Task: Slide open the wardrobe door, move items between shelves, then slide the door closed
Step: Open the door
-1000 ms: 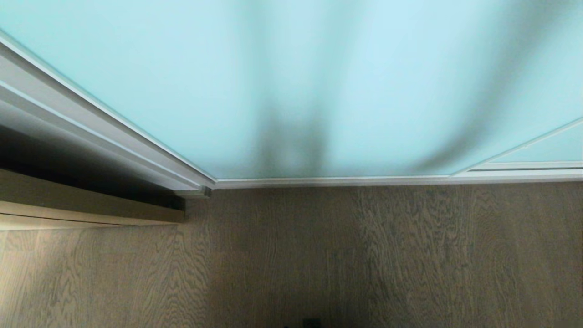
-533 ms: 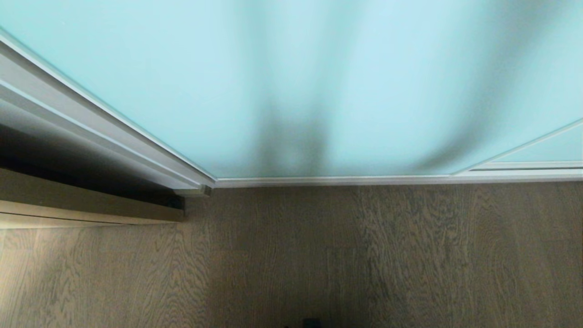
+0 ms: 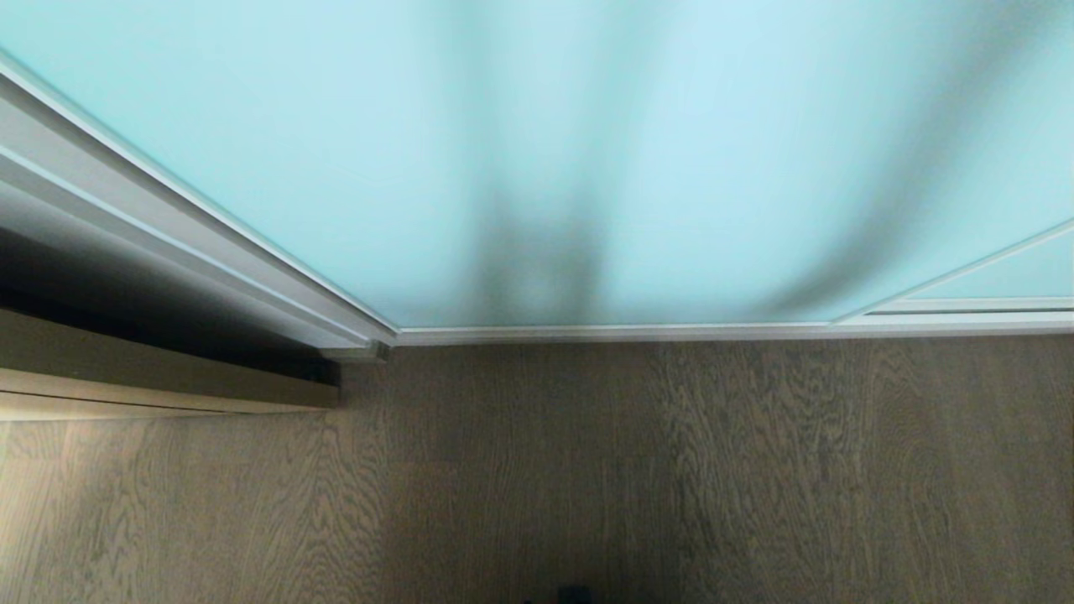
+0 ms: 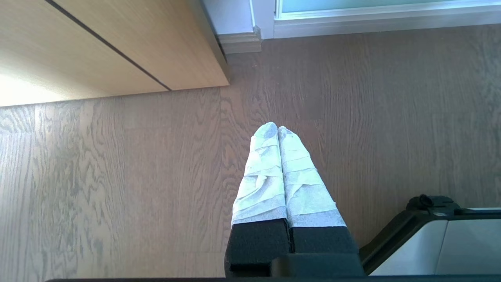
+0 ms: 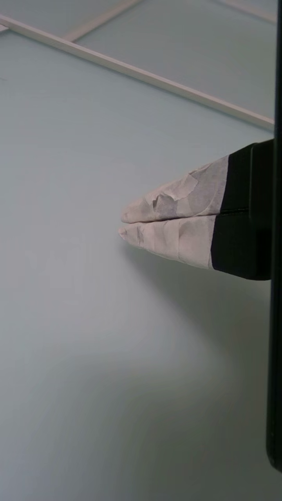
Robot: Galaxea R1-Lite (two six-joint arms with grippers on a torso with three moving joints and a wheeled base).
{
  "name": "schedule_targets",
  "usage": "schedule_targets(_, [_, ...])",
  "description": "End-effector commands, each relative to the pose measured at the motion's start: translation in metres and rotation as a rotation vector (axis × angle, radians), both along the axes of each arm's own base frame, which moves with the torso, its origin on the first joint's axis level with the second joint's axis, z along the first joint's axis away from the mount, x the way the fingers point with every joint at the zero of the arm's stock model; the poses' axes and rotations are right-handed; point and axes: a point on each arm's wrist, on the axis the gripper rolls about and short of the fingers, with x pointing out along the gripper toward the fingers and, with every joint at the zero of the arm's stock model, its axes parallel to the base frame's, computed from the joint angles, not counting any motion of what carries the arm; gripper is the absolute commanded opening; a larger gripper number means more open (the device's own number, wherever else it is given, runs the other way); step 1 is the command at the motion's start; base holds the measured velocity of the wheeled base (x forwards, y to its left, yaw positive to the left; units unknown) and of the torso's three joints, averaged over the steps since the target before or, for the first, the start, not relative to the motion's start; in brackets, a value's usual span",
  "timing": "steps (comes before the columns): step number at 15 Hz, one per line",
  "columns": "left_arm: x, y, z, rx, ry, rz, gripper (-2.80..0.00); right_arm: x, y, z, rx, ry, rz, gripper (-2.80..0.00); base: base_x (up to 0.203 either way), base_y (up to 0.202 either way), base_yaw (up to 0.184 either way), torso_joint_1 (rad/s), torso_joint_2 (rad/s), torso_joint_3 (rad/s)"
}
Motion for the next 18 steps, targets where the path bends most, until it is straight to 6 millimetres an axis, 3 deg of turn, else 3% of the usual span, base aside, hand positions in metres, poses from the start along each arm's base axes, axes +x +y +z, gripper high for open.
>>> schedule_targets(1, [0.000, 0.000, 0.000, 0.001, 0.001, 0.001, -2.80, -0.016, 0.005, -0.004, -0.006, -0.005, 0.084, -2.80, 0.000, 0.000, 0.000, 0.000, 0.00, 0.000])
schedule_targets(8, [0.000, 0.000, 0.000, 0.001, 0.001, 0.001, -2.80, -0.092, -0.014, -0.026, 0.004, 0.023, 0.470, -2.80, 0.000, 0.000, 0.000, 0.000, 0.00, 0.000])
schedule_targets(11, [0.000, 0.000, 0.000, 0.001, 0.001, 0.001, -2.80, -0.128, -0.024, -0.047, 0.041, 0.081, 0.589, -2.80, 0.000, 0.000, 0.000, 0.000, 0.00, 0.000])
schedule_targets(18, [0.000, 0.000, 0.000, 0.001, 0.001, 0.001, -2.80, -0.182, -0.035, -0.102, 0.144, 0.254, 0.694, -2.80, 0.000, 0.000, 0.000, 0.000, 0.00, 0.000])
